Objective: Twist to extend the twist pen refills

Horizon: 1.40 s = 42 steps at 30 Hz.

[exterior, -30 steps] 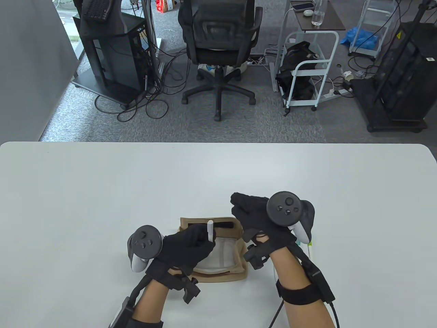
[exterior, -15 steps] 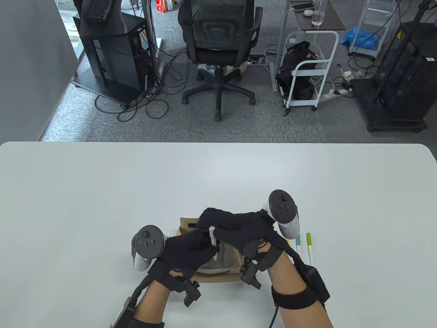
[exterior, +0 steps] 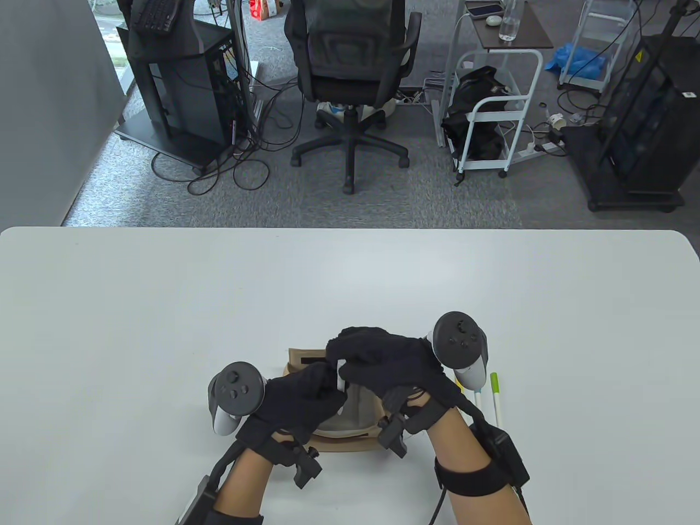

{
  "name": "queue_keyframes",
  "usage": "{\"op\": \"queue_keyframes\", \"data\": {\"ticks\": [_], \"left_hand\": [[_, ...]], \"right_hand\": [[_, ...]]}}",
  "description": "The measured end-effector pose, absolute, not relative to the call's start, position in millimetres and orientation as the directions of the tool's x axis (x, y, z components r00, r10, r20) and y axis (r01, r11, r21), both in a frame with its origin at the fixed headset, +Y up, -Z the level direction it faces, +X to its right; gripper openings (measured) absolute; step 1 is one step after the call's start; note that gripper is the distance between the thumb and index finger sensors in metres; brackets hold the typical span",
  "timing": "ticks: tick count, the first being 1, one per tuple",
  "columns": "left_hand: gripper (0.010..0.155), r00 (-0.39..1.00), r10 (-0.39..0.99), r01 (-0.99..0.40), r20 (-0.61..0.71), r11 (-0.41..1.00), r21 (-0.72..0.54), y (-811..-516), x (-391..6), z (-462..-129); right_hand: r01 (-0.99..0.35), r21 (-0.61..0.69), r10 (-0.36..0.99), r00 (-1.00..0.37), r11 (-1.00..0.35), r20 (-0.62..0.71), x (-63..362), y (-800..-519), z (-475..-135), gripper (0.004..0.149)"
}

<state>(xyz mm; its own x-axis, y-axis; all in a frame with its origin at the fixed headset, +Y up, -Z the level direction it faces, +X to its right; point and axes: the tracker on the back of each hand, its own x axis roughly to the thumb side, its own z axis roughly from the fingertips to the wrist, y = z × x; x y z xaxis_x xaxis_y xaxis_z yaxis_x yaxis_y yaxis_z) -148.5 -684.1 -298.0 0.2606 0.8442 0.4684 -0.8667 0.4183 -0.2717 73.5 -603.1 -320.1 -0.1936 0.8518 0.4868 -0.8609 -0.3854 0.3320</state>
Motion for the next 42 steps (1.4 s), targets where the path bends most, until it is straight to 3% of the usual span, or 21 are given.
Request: {"op": "queue_keyframes", "data": {"ticks": [11, 19, 25, 31, 37, 42], "left_hand": [[0.052, 0.353, 0.817, -0.878, 0.455, 0.457, -0.139, -682.8, -148.8, -294.8], [0.057, 0.357, 0.812, -0.871, 0.462, 0.468, -0.149, -675.5, -147.5, -292.1], [0.065, 0.513, 0.706, -0.804, 0.489, 0.595, -0.016, -663.6, -172.6, -284.3], [0.068, 0.639, 0.644, -0.733, 0.42, 0.675, 0.081, -674.7, -216.0, -278.5], [0.069, 0.644, 0.665, -0.739, 0.377, 0.669, 0.082, -692.5, -230.8, -282.0], [0.069, 0.66, 0.651, -0.723, 0.375, 0.686, 0.084, -695.8, -230.1, -281.6]], "right_hand": [[-0.845, -0.168, 0.708, -0.521, -0.508, 0.477, 61.8, -597.1, -290.3, 0.049], [-0.837, -0.241, 0.696, -0.543, -0.491, 0.469, 70.6, -588.4, -284.2, 0.049], [-0.793, -0.308, 0.689, -0.61, -0.526, 0.391, 111.1, -564.8, -290.8, 0.049], [-0.593, -0.406, 0.6, -0.79, -0.695, 0.127, 165.5, -564.0, -312.6, 0.048], [-0.392, -0.242, 0.444, -0.867, -0.888, -0.227, 209.7, -600.0, -347.5, 0.048], [-0.294, -0.116, 0.315, -0.856, -0.949, -0.409, 236.9, -635.8, -367.3, 0.048]]}}
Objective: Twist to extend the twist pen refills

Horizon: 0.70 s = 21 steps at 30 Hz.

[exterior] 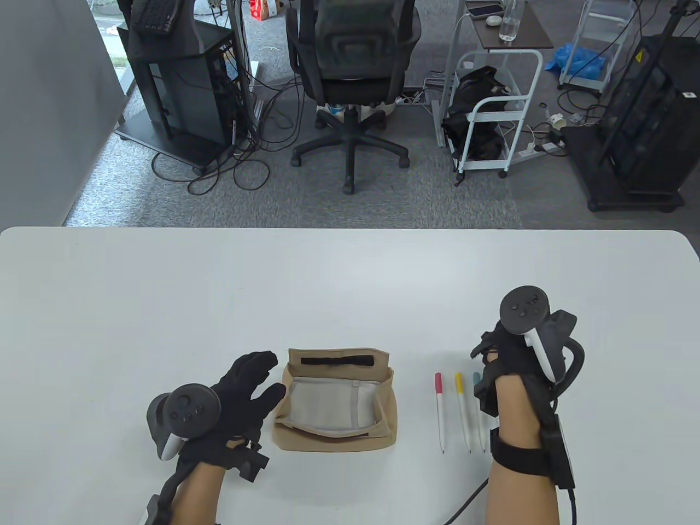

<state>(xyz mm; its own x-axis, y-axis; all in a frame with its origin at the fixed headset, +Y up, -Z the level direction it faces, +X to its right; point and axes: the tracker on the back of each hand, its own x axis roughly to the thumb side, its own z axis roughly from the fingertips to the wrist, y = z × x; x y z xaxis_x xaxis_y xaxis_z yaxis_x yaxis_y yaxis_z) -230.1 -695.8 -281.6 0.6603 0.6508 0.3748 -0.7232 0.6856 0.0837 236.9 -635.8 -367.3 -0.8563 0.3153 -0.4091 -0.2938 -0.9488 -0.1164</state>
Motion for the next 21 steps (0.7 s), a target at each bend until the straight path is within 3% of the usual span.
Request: {"op": "queue_keyframes", "data": {"ticks": [9, 21], "left_hand": [[0.071, 0.668, 0.642, -0.708, 0.377, 0.705, 0.054, -700.2, -226.5, -281.6], [0.072, 0.679, 0.632, -0.697, 0.374, 0.715, 0.057, -700.0, -226.4, -281.1]], "right_hand": [[-0.229, 0.061, 0.159, -0.819, -0.971, -0.551, 261.1, -695.6, -389.8, 0.048], [-0.155, 0.07, 0.082, -0.794, -0.985, -0.603, 268.8, -743.7, -398.3, 0.049]]}}
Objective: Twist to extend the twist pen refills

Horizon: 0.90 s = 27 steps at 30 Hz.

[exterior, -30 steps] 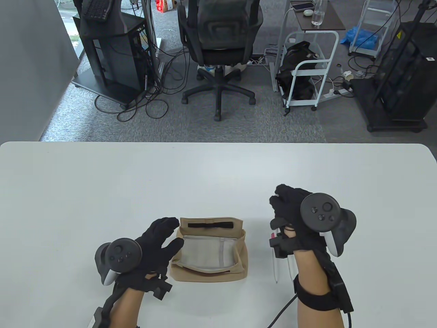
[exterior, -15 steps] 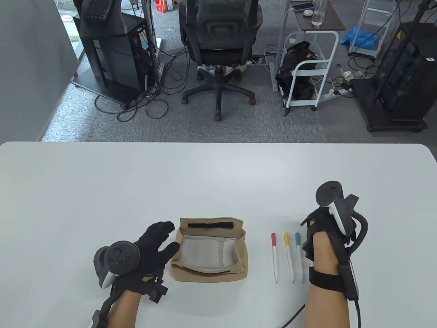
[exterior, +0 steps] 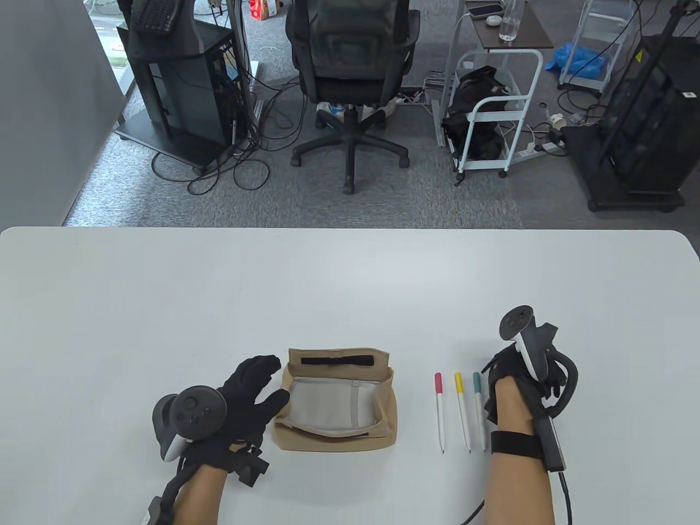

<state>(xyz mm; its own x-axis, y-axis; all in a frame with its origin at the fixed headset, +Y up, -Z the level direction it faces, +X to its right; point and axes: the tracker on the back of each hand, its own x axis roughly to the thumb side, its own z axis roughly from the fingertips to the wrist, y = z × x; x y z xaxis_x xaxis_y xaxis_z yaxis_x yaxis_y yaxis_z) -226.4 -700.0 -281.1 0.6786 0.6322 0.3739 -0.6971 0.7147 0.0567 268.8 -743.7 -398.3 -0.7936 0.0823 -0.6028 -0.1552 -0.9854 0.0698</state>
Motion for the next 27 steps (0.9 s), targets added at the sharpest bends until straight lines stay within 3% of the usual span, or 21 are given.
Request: {"op": "queue_keyframes", "data": {"ticks": [8, 15, 23, 27], "left_hand": [[0.073, 0.682, 0.628, -0.694, 0.373, 0.717, 0.062, -700.3, -227.5, -279.8], [0.074, 0.702, 0.608, -0.672, 0.372, 0.737, 0.064, -700.2, -227.8, -279.3], [0.075, 0.738, 0.545, -0.622, 0.397, 0.778, 0.09, -683.2, -225.2, -281.2], [0.076, 0.759, 0.506, -0.596, 0.41, 0.793, 0.126, -664.4, -225.3, -280.0]], "right_hand": [[-0.127, 0.085, 0.048, -0.787, -0.988, -0.616, 268.9, -755.9, -399.6, 0.049], [-0.153, 0.087, 0.065, -0.778, -0.984, -0.625, 271.2, -745.9, -396.2, 0.053], [-0.134, -0.147, 0.194, -0.806, -0.98, -0.56, 276.0, -656.7, -356.4, 0.057], [-0.138, -0.306, 0.268, -0.858, -0.942, -0.437, 267.3, -602.6, -327.9, 0.058]]}}
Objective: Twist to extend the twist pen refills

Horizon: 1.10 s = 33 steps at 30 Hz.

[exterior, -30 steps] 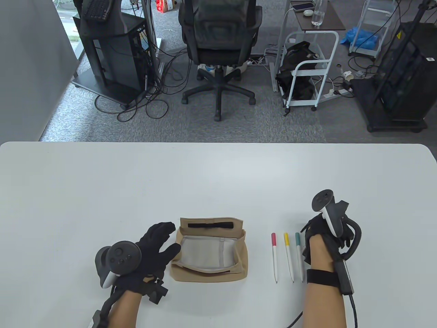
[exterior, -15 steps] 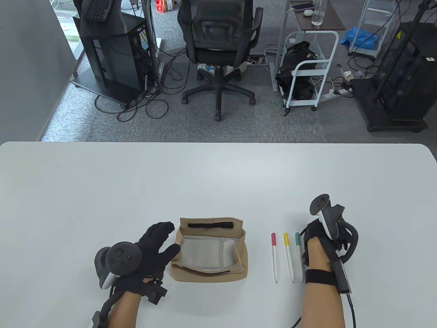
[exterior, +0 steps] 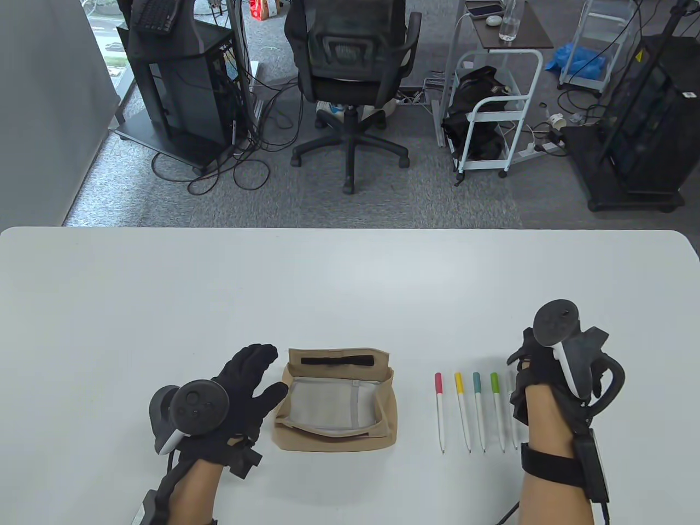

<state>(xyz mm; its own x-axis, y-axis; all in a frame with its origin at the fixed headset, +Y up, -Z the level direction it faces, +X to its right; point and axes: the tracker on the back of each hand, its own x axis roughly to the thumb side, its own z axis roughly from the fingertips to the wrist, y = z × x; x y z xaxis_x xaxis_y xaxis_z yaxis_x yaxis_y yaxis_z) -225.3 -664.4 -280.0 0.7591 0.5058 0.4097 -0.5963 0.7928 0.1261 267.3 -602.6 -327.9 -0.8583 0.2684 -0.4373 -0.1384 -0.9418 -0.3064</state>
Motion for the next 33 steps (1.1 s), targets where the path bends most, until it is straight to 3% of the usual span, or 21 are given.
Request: {"op": "queue_keyframes", "data": {"ticks": [6, 13, 22, 26, 33], "left_hand": [[0.079, 0.826, 0.353, -0.483, 0.439, 0.845, 0.229, -638.9, -224.4, -267.7], [0.079, 0.833, 0.28, -0.445, 0.477, 0.852, 0.278, -645.4, -227.0, -248.5], [0.092, 0.866, 0.199, -0.302, 0.459, 0.94, 0.161, -676.2, -225.9, -246.4], [0.098, 0.869, 0.24, -0.279, 0.433, 0.96, 0.028, -697.1, -226.7, -253.0], [0.103, 0.884, 0.259, -0.261, 0.39, 0.964, -0.048, -717.6, -228.9, -263.2]], "right_hand": [[-0.253, -0.487, 0.339, -0.936, -0.836, -0.096, 234.5, -556.6, -281.5, 0.06], [-0.326, -0.534, 0.242, -0.944, -0.78, 0.223, 195.4, -574.8, -242.2, 0.061], [-0.25, -0.36, 0.135, -0.939, -0.899, 0.316, 157.1, -637.8, -241.9, 0.073], [-0.178, -0.316, 0.078, -0.949, -0.932, 0.304, 147.0, -665.7, -250.5, 0.076], [-0.078, -0.163, 0.026, -0.953, -0.984, 0.301, 141.0, -696.3, -260.7, 0.096]]}}
